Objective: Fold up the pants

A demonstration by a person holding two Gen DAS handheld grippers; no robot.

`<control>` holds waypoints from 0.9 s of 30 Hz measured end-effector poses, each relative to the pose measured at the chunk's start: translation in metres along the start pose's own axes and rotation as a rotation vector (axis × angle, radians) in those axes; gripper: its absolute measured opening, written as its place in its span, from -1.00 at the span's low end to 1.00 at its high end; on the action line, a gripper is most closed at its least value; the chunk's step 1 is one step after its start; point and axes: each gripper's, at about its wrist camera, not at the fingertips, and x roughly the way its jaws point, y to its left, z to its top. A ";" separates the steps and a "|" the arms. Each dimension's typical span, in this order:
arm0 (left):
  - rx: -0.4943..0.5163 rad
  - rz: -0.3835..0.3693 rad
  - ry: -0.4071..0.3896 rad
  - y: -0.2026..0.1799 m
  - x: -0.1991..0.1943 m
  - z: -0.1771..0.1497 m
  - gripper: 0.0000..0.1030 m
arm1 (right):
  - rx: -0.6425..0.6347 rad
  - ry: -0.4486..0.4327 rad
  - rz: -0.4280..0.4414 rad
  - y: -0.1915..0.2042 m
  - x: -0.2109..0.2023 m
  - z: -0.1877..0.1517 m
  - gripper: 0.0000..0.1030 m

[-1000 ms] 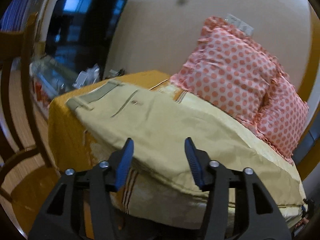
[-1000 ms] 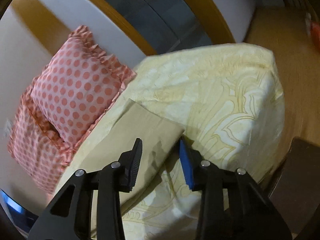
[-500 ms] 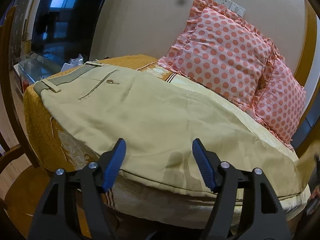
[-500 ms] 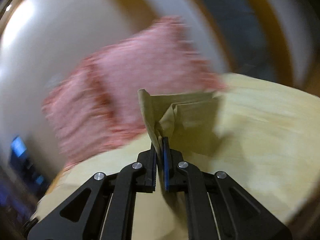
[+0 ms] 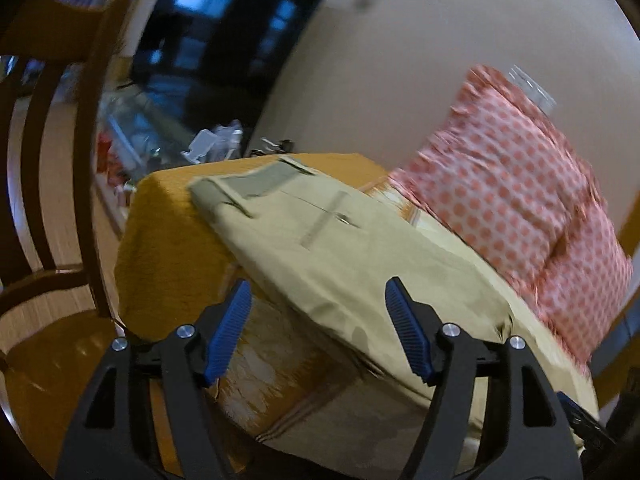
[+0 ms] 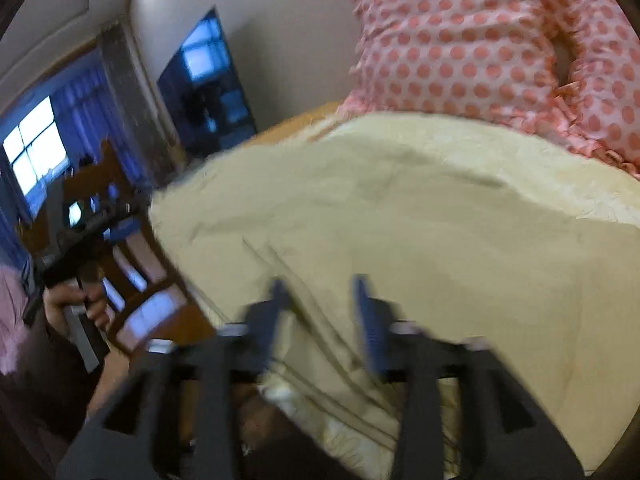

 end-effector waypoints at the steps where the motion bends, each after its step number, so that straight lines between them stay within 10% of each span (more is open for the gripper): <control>1: -0.014 0.010 -0.009 0.005 0.002 0.004 0.34 | 0.024 -0.031 -0.036 -0.007 -0.003 0.003 0.17; 5: -0.043 0.069 -0.058 0.020 0.012 0.025 0.34 | 0.043 0.158 -0.168 -0.023 0.035 0.005 0.11; 18: 0.014 0.188 -0.009 0.039 0.066 0.052 0.37 | -0.055 0.117 -0.168 -0.009 0.039 -0.006 0.36; 27: 0.012 -0.006 0.044 -0.016 0.044 0.003 0.41 | -0.072 0.105 -0.158 -0.008 0.044 -0.005 0.46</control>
